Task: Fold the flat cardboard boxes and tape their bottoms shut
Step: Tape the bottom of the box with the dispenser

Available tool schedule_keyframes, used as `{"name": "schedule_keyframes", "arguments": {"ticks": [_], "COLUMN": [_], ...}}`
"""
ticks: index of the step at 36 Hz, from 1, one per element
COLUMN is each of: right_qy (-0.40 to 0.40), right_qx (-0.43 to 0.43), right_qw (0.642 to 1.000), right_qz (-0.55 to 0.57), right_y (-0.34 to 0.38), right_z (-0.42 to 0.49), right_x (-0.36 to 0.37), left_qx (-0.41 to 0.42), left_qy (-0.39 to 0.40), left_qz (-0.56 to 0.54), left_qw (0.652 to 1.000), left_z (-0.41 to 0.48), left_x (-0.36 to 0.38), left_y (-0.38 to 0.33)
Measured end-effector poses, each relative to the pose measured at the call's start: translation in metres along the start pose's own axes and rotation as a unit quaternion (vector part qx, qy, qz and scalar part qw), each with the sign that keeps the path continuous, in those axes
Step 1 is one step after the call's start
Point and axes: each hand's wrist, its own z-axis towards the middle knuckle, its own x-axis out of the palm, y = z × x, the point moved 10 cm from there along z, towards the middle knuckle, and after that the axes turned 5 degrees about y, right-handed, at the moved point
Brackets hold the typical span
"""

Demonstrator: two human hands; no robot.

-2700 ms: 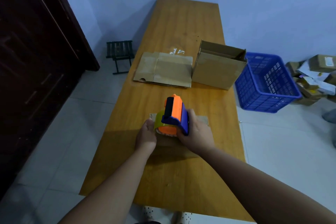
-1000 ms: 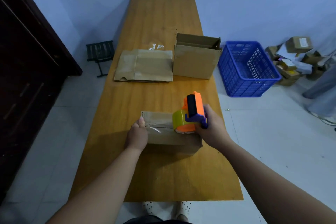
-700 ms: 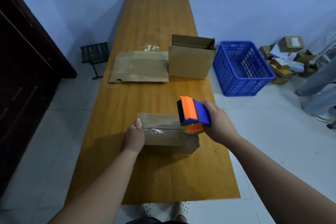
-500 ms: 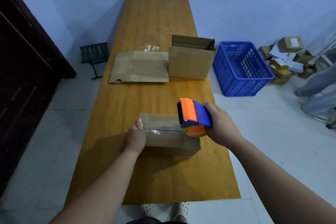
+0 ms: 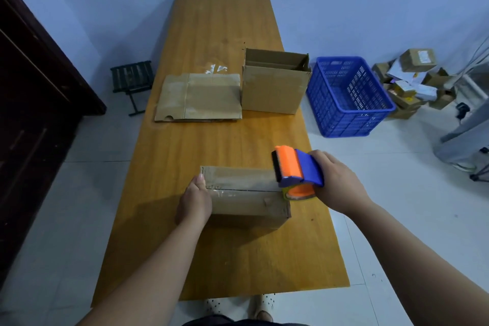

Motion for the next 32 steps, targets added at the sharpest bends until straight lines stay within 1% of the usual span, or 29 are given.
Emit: {"name": "schedule_keyframes", "arguments": {"ticks": [2, 4, 6, 8, 9, 10, 11, 12, 13, 14, 15, 17, 20, 21, 24, 26, 29, 32], "right_qy": [-0.003, -0.025, -0.06, -0.085, -0.092, -0.095, -0.094, -0.09, -0.084, -0.077, -0.073, -0.077, -0.091, -0.09, -0.089, -0.084, -0.068, -0.059], "right_qx": [0.01, 0.02, 0.057, 0.101, 0.114, 0.116, 0.116, 0.115, 0.116, 0.115, 0.113, 0.116, 0.111, 0.113, 0.107, 0.093, 0.078, 0.042], "right_qw": [0.996, 0.989, 0.974, 0.955, 0.948, 0.946, 0.944, 0.942, 0.942, 0.941, 0.942, 0.939, 0.936, 0.935, 0.934, 0.938, 0.941, 0.951], "right_qz": [0.086, 0.148, 0.212, 0.267, 0.281, 0.288, 0.293, 0.301, 0.305, 0.307, 0.308, 0.314, 0.321, 0.324, 0.33, 0.324, 0.323, 0.302], "right_y": [-0.008, -0.014, -0.022, -0.029, -0.032, -0.034, -0.034, -0.034, -0.035, -0.036, -0.036, -0.036, -0.035, -0.035, -0.03, -0.023, -0.017, -0.013], "right_z": [-0.005, -0.01, -0.016, -0.022, -0.024, -0.025, -0.025, -0.024, -0.023, -0.022, -0.022, -0.022, -0.022, -0.021, -0.015, -0.01, -0.003, 0.002], "right_x": [0.005, 0.009, 0.012, 0.019, 0.022, 0.025, 0.027, 0.028, 0.029, 0.031, 0.032, 0.033, 0.033, 0.034, 0.035, 0.035, 0.032, 0.022], "left_qx": [0.0, -0.012, -0.022, 0.003, 0.038, 0.092, 0.155, 0.213, 0.263, 0.295, 0.307, 0.308, 0.296, 0.291, 0.287, 0.28, 0.254, 0.243], "left_qy": [-0.012, -0.027, -0.034, -0.043, -0.06, -0.082, -0.098, -0.097, -0.08, -0.052, -0.026, 0.018, 0.021, 0.021, 0.023, 0.023, 0.043, 0.068], "left_qz": [0.009, 0.014, 0.015, 0.044, 0.073, 0.125, 0.182, 0.235, 0.282, 0.304, 0.315, 0.297, 0.195, 0.177, 0.206, 0.255, 0.325, 0.341], "left_qw": [1.0, 0.999, 0.999, 0.998, 0.995, 0.985, 0.966, 0.943, 0.919, 0.905, 0.898, 0.904, 0.935, 0.94, 0.935, 0.925, 0.91, 0.905], "left_z": [0.001, 0.0, 0.0, -0.003, -0.006, -0.009, -0.014, -0.02, -0.025, -0.029, -0.031, -0.03, -0.018, -0.014, -0.01, -0.007, 0.003, 0.008], "left_x": [-0.001, -0.004, -0.005, -0.006, -0.01, -0.014, -0.014, -0.008, 0.001, 0.01, 0.018, 0.029, 0.026, 0.026, 0.028, 0.027, 0.03, 0.033], "left_y": [-0.001, 0.0, 0.002, -0.004, -0.011, -0.024, -0.04, -0.057, -0.07, -0.079, -0.083, -0.083, -0.078, -0.077, -0.075, -0.074, -0.066, -0.063]}}
